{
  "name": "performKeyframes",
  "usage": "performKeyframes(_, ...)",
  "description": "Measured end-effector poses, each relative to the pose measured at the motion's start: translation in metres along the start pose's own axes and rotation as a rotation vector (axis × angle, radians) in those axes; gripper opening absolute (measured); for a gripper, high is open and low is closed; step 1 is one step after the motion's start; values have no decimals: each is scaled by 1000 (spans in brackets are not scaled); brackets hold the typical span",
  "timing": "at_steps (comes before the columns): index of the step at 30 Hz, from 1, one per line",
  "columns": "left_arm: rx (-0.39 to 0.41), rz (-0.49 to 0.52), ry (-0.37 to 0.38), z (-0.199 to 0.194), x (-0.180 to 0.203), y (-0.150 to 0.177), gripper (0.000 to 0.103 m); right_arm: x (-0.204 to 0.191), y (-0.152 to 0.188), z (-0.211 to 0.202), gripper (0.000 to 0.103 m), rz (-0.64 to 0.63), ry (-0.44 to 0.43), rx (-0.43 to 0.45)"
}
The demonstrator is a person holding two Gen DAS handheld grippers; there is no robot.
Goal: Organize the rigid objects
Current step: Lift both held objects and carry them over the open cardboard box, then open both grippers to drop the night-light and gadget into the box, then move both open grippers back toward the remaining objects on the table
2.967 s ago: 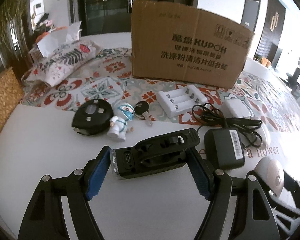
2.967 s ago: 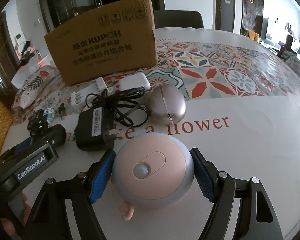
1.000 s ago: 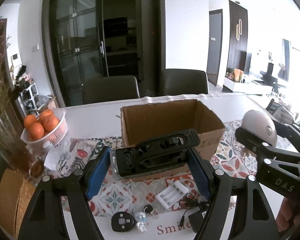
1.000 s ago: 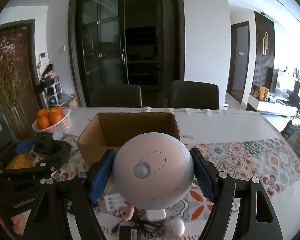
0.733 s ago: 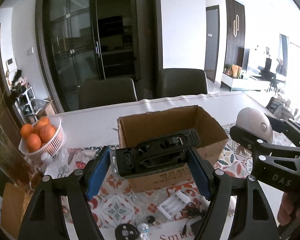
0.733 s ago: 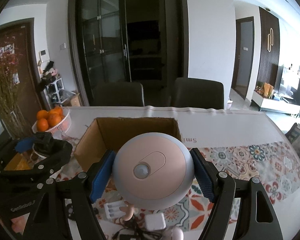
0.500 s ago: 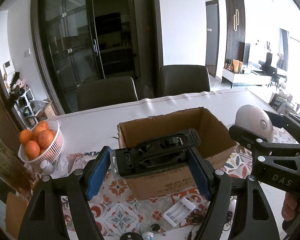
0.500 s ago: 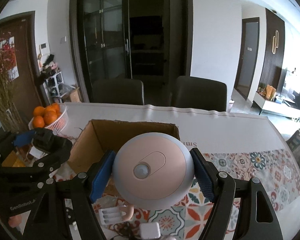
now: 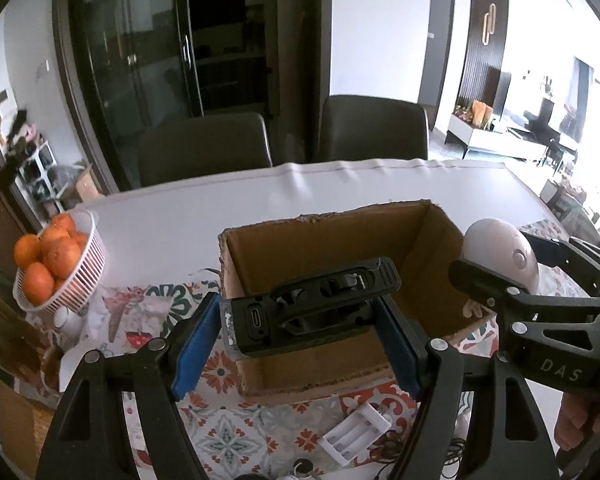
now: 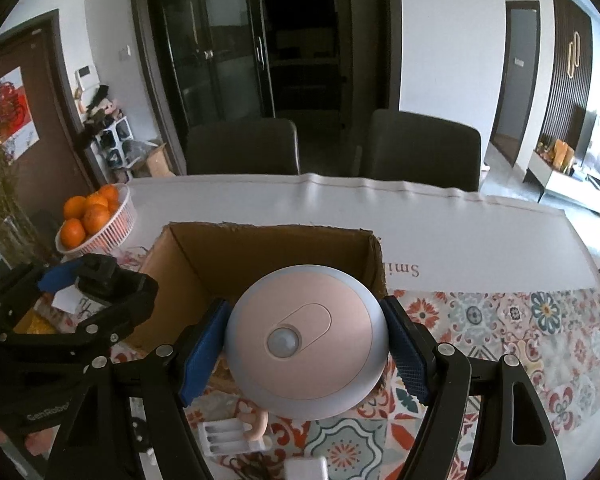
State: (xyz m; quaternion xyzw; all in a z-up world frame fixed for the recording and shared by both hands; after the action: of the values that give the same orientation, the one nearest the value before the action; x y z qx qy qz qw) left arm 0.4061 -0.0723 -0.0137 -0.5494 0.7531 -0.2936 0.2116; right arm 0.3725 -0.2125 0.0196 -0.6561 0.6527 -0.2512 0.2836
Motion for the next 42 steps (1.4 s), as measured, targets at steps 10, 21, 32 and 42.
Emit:
performKeyframes(10,-75,-2,-1,27,0,2,76,12,2,30,76,5,10,-78)
performKeyframes(21,-97,-12,-11,32,0,9,78,14,6,30,78,-10,45,-71)
performKeyframes(32,-32,7,-58,-5,8,9,81,20,11,2,78,38,39,-20)
performKeyframes(42,-30,-12,-80,-27,8,29,81,19,22,-27,78,14,99,26)
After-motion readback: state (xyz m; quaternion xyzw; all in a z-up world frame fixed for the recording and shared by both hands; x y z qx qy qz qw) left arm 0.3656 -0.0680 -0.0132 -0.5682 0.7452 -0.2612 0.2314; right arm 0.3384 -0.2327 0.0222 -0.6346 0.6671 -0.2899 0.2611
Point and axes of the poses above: each gripper's, at about its wrist camera, not at the fingertips, and z roughly the way its jaws point, x to its right, y to its underside, the point moved 6 cm from there along z, roughly the way its jaws point
